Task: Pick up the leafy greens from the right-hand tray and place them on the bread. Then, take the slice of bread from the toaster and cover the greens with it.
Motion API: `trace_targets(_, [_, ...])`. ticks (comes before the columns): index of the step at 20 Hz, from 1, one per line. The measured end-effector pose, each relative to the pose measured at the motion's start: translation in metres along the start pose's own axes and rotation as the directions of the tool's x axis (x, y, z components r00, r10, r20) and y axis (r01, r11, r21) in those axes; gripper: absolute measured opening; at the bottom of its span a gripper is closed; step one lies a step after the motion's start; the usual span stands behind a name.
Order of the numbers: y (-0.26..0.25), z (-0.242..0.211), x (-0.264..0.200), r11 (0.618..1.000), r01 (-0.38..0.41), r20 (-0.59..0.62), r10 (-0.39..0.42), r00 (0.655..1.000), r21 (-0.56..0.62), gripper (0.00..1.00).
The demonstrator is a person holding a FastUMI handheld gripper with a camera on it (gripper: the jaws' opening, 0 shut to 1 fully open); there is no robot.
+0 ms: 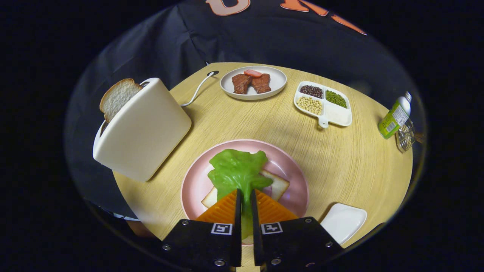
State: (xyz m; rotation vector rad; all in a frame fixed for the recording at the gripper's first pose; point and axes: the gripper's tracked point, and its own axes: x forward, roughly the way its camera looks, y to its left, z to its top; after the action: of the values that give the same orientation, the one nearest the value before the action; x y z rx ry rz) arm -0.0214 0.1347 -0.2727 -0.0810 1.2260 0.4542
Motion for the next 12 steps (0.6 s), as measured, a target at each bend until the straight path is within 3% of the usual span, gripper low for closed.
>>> trace_targets(3, [0.008,-0.003,-0.004,0.999,0.009,0.001,-0.009,1.0,-0.042,0.17])
trace_targets(5, [0.015,-0.007,-0.005,0.997,0.013,-0.01,-0.014,1.0,-0.074,0.26])
trace_targets(10, [0.027,0.01,-0.021,0.997,0.028,0.024,-0.026,0.999,-0.076,0.8])
trace_targets(12, [0.034,0.027,-0.03,0.998,0.03,0.06,-0.027,0.998,-0.056,0.94])
